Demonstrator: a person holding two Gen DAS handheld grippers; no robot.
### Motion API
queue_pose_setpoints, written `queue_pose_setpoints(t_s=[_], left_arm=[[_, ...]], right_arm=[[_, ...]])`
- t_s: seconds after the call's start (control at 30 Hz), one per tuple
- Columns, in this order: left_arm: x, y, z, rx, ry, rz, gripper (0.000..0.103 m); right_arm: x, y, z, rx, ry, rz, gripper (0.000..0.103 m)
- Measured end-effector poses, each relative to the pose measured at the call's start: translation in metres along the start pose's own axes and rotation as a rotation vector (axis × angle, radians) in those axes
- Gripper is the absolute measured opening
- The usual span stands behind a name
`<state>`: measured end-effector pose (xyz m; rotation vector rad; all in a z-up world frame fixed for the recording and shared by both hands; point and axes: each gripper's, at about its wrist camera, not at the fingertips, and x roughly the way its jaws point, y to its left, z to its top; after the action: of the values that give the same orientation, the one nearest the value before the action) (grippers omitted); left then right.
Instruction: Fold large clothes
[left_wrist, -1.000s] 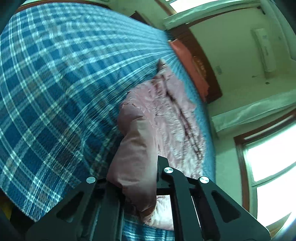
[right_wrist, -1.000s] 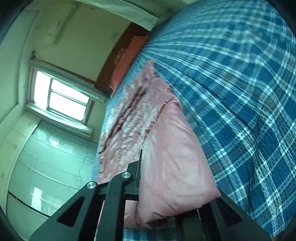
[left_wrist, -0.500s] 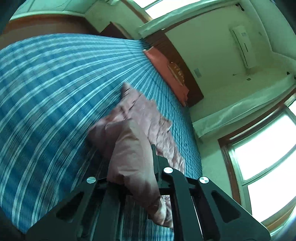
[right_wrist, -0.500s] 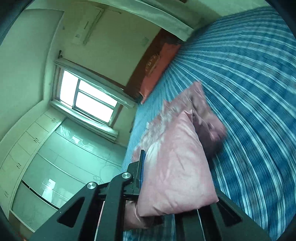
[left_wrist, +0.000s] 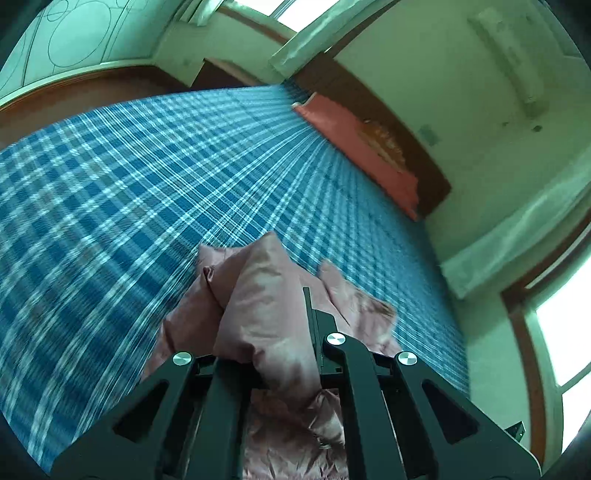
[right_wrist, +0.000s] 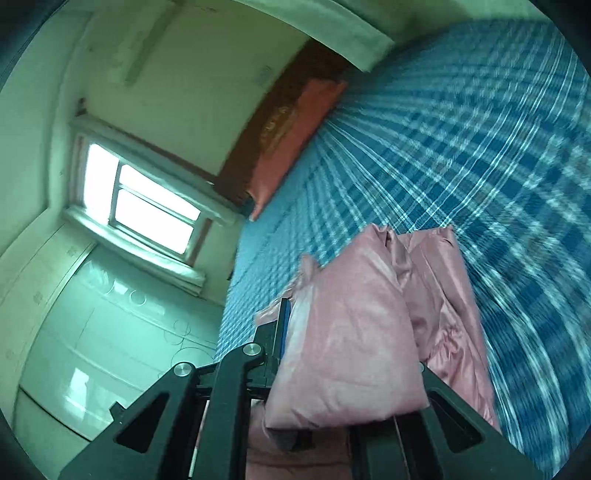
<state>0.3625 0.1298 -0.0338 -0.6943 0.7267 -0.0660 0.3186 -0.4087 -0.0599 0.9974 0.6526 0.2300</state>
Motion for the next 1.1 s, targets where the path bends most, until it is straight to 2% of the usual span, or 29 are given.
queue_pose_setpoints(t_s=[0.27, 0.37, 0.47, 0.57, 0.63, 0.67, 0.73, 0.8, 0.93, 1.03, 1.1], left_arm=[[0.096, -0.001, 0.025, 0.037, 0.043, 0.097, 0.005], [0.12, 0.003, 0.029, 0.039, 0.064, 0.124, 0.006], [0.136, 0.008, 0.034, 0.029, 0.075, 0.137, 0.012], [0.14, 0.009, 0.037, 0.01, 0.087, 0.124, 0.017], [0.14, 0.008, 0.039, 0.005, 0.088, 0.115, 0.026], [0.137, 0.006, 0.041, 0.005, 0.086, 0.102, 0.031], [0.126, 0.003, 0.044, 0.009, 0.06, 0.099, 0.054], [0.116, 0.0, 0.048, 0.02, 0.026, 0.1, 0.061], [0.095, -0.006, 0.051, 0.068, -0.032, 0.135, 0.063], [0.092, -0.013, 0.046, 0.12, -0.025, 0.155, 0.063], [0.097, -0.02, 0.04, 0.168, -0.006, 0.159, 0.063]], right_arm=[[0.077, -0.022, 0.033, 0.014, 0.028, -0.095, 0.01], [0.095, -0.026, 0.039, 0.017, 0.037, -0.116, 0.013], [0.108, -0.025, 0.046, 0.008, 0.053, -0.136, 0.024], [0.11, -0.02, 0.049, -0.016, 0.045, -0.129, 0.044], [0.106, -0.014, 0.05, -0.042, 0.025, -0.132, 0.055], [0.104, -0.013, 0.051, -0.047, 0.023, -0.129, 0.056], [0.099, -0.01, 0.05, -0.051, 0.022, -0.118, 0.059], [0.093, -0.005, 0.049, -0.066, 0.014, -0.12, 0.06], [0.081, 0.006, 0.046, -0.098, -0.019, -0.134, 0.063], [0.08, 0.02, 0.039, -0.162, -0.03, -0.164, 0.063], [0.092, 0.034, 0.034, -0.231, -0.007, -0.203, 0.062]])
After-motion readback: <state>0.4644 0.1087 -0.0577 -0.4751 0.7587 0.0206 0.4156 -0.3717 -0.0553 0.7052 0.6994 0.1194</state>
